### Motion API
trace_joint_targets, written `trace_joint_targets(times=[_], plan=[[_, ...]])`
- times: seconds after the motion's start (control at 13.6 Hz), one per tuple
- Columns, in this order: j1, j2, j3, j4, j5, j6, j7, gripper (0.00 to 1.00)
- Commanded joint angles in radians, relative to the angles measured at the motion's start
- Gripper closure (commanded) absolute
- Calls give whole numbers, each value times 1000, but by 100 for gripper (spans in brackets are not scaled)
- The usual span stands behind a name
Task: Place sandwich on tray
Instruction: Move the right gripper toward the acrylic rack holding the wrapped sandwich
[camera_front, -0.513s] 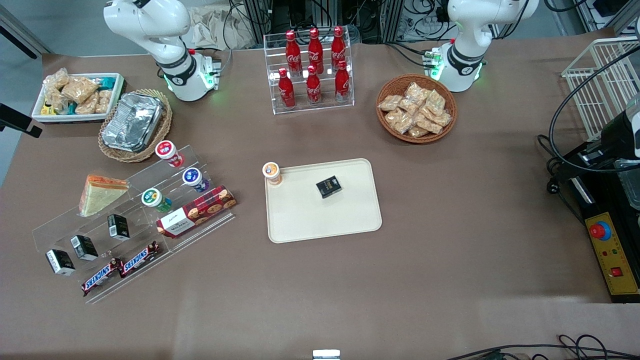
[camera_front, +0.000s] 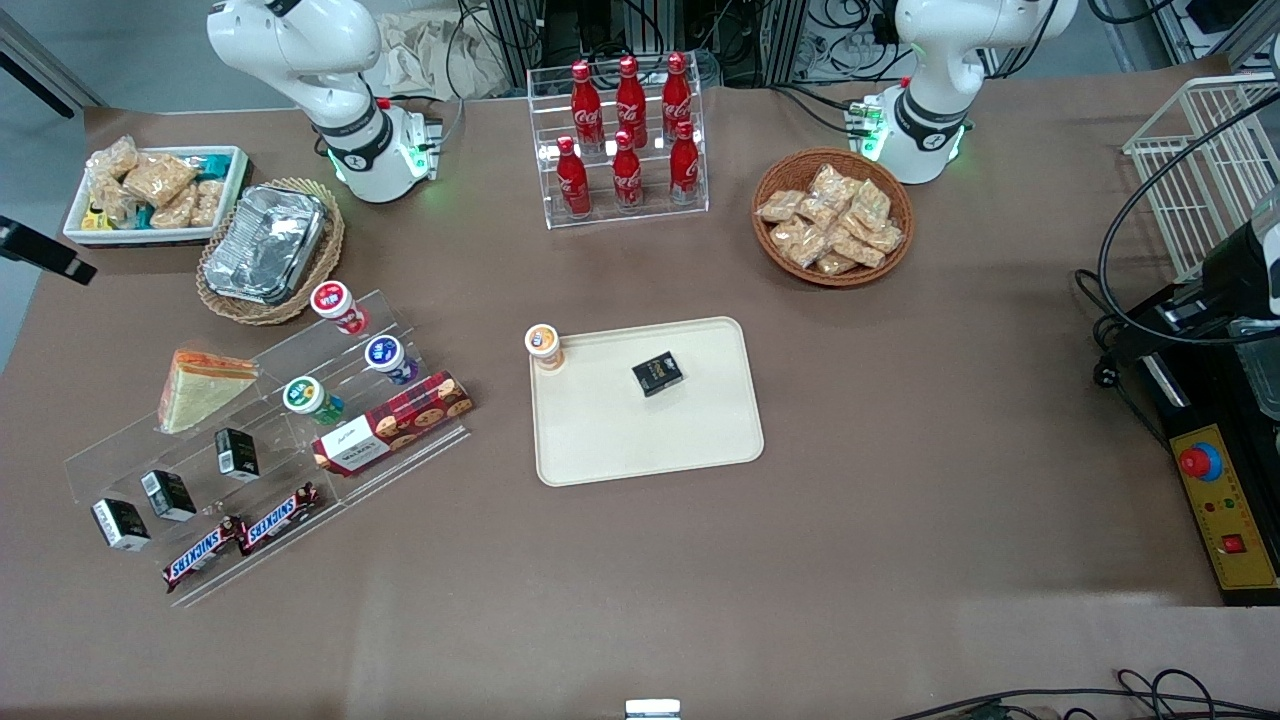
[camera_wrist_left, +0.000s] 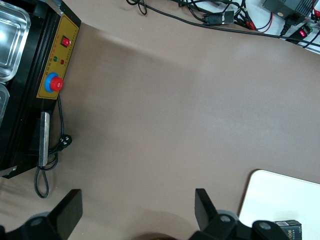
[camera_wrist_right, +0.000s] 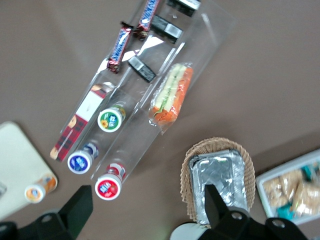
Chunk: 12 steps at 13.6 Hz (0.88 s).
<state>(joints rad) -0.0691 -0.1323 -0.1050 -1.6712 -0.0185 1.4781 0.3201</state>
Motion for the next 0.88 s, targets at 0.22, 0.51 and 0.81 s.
trace_joint_targets(times=[0.22,0.51,0.81], plan=[[-15,72,19,10,-47,7,272,1],[-17,63,13,-82,-55,146,387,1],[-69,16,13,-275,-49,358,389,1]])
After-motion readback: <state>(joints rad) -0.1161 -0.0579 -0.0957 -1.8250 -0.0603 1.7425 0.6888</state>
